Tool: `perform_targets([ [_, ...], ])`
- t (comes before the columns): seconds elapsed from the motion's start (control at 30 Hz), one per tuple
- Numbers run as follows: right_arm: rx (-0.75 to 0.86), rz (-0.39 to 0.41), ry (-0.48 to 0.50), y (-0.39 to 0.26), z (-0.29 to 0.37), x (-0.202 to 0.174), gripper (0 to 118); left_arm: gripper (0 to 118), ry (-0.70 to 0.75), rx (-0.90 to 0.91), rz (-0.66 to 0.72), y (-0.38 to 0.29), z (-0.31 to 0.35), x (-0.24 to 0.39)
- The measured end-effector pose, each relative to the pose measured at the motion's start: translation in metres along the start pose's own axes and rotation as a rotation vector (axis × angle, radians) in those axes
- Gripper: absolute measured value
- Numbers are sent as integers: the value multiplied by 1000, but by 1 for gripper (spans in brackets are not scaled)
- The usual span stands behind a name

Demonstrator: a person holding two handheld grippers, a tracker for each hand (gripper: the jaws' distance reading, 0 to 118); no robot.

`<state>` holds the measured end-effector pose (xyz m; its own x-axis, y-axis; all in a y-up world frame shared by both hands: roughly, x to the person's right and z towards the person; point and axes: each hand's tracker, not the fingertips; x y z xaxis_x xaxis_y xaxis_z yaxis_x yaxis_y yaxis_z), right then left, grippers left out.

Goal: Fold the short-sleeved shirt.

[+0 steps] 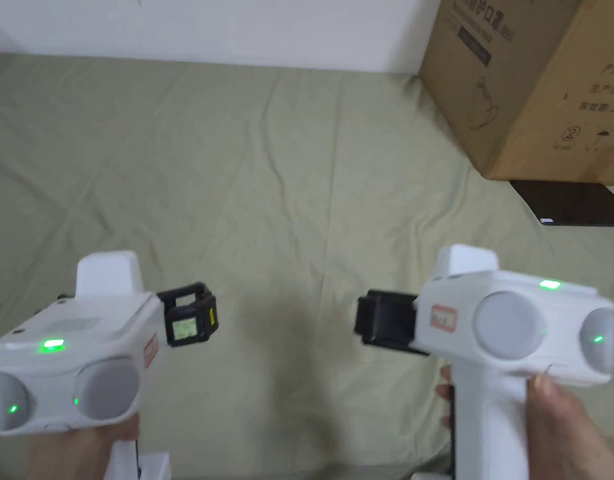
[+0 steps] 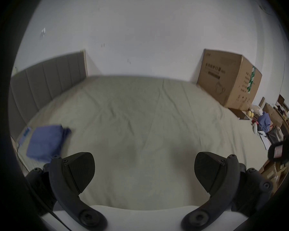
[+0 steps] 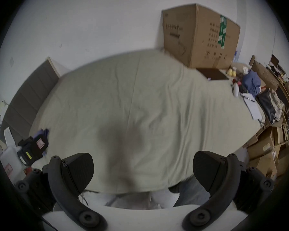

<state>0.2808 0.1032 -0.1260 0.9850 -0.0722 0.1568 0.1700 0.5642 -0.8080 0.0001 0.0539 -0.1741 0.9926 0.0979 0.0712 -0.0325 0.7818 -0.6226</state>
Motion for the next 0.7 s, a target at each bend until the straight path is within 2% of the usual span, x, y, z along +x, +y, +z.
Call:
perform_targets([
  [0.07,-70,42,-6,-11,-19,-9,116,118,5,-65,4,-14,-14,-1],
  [0.17,-136,50,-7,-19,-50,-19,115,118,28,-151,-29,-28,-34,-1],
  [0.23,-194,95,-23,-15,-69,-24,114,118,30,-163,-40,-35,-48,-5],
  [0.33,-255,65,-84,-3,-94,-29,113,118,35,-187,-36,-33,-62,-5],
  [0.43,-232,58,-123,15,-121,-32,110,118,40,-210,-30,-26,-85,-7],
  [0.47,-185,16,-128,22,-130,-31,110,118,41,-218,-25,-18,-88,-5],
  [0.53,-133,-3,-107,38,-147,-29,110,118,33,-230,-11,-7,-108,-7],
  [0.63,-180,19,-167,66,-187,-26,110,118,50,-212,16,12,-145,-12],
  [0.7,-151,30,-220,82,-220,-20,110,118,66,-156,28,30,-172,-14],
])
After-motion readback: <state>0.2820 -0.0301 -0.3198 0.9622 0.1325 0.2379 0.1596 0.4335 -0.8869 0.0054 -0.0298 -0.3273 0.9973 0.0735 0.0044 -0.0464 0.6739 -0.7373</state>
